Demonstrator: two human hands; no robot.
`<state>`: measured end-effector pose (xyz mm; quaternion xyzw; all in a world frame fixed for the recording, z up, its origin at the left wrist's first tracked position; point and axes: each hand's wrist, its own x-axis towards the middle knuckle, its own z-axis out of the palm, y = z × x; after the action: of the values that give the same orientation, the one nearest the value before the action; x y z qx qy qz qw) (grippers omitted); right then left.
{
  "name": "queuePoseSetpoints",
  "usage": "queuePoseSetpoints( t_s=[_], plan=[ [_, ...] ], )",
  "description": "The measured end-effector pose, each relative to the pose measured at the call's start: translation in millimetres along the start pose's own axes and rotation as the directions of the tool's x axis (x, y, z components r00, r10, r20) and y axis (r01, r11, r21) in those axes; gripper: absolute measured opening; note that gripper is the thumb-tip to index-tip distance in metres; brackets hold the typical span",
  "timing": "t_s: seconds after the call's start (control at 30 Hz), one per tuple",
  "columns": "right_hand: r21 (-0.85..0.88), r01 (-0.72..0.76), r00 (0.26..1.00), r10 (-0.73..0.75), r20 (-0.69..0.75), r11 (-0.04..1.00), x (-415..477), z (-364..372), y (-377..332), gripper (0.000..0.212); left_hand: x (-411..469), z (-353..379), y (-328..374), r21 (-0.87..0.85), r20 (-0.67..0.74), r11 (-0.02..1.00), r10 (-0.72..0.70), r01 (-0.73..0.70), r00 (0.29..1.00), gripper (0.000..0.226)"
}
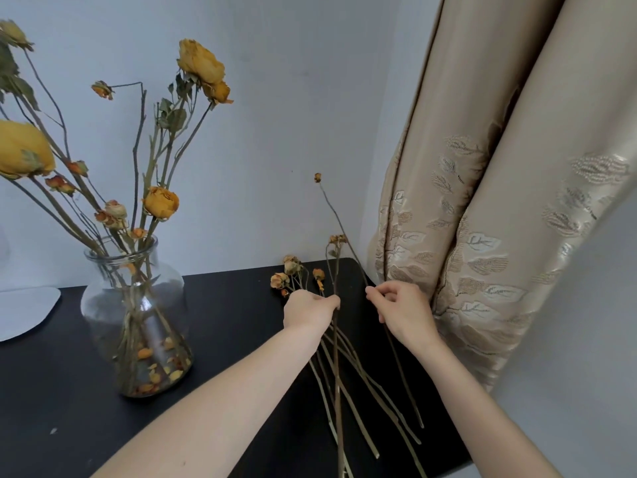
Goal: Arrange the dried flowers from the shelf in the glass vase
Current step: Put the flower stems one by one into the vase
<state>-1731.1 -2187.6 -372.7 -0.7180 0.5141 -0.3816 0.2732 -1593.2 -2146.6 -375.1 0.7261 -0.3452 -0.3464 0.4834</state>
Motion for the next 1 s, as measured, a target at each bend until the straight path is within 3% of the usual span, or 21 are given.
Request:
queuePoseSetpoints(
  t_s=[0.23, 0.47, 0.73, 1.0],
  plan=[
    [0.192, 0.071, 0.996, -0.060, -0.066, 0.979, -7, 7, -31, 0.016, -22, -52, 17, -0.226, -0.071, 0.972, 0.047, -0.062, 0.996, 0.016],
    [0.291, 0.132, 0.990, -0.109, -0.094, 0.948, -17, 20, -66, 0.023, -71, -111, 33, -0.216, -0.054, 0.927, 0.302, -0.306, 0.952, 0.011],
    [0.296, 0.167, 0.986, -0.154, -0.066, 0.941, -31, 33, -94, 0.024, -105, -183, 58, -0.051, -0.230, 0.783, 0.594, -0.619, 0.771, 0.010],
    [0.322, 0.227, 0.974, -0.222, -0.054, 0.919, -41, 45, -115, 0.018, -110, -257, 111, 0.096, -0.431, 0.713, 0.659, -0.695, 0.617, 0.013]
  ],
)
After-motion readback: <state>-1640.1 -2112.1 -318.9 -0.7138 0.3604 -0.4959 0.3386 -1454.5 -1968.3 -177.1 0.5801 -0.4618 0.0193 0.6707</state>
